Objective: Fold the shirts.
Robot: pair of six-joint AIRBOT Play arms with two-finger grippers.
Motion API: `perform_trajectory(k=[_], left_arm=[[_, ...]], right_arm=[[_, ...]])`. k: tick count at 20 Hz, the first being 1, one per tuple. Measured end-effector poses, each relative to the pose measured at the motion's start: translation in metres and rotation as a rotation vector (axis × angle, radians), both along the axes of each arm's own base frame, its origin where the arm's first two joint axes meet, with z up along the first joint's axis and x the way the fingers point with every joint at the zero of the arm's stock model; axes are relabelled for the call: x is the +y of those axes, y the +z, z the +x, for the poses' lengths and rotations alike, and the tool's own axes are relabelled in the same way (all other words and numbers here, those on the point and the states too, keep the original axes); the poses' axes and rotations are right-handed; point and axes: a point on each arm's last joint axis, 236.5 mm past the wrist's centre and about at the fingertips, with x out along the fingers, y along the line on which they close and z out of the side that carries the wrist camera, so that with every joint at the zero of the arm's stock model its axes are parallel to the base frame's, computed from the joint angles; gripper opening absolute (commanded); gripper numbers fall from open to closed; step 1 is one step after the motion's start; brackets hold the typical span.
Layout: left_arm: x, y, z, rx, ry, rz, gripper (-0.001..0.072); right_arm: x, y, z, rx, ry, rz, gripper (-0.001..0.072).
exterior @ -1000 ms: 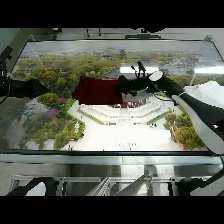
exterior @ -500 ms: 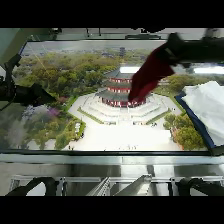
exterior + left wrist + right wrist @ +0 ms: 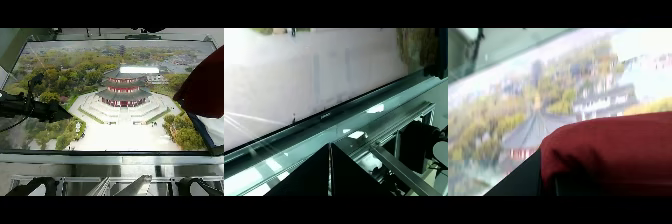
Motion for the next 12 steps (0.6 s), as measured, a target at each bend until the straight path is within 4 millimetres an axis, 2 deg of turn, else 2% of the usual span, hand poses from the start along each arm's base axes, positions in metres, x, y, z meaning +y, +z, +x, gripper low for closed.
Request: perform_trajectory(k=[4,6,8,9,12], left_arm=[[-0.001,-0.016,0.006,0.033,0.008,-0.006,0.0016],[-0.002,-0.025,0.009,0.050,0.003,-0.011,0.0016],[-0.002,-0.034,0.012,0.063,0.000,-0.012,0.0016],[-0.002,-0.038,0.013,0.071,-0.003,-0.012,0.0016],[-0.002,-0.045,0.015,0.081,-0.012,-0.015,0.0016]], right_arm=[[-0.049,0.023,0.051,-0.110,-0.011,0.060,0.0014],[-0.070,0.022,0.065,-0.112,-0.014,0.085,0.0015],[-0.094,0.007,0.069,-0.064,-0.041,0.128,0.0015],[-0.106,-0.006,0.067,-0.014,-0.064,0.144,0.0014],[-0.136,-0.063,0.041,0.211,-0.142,0.186,0.0013]])
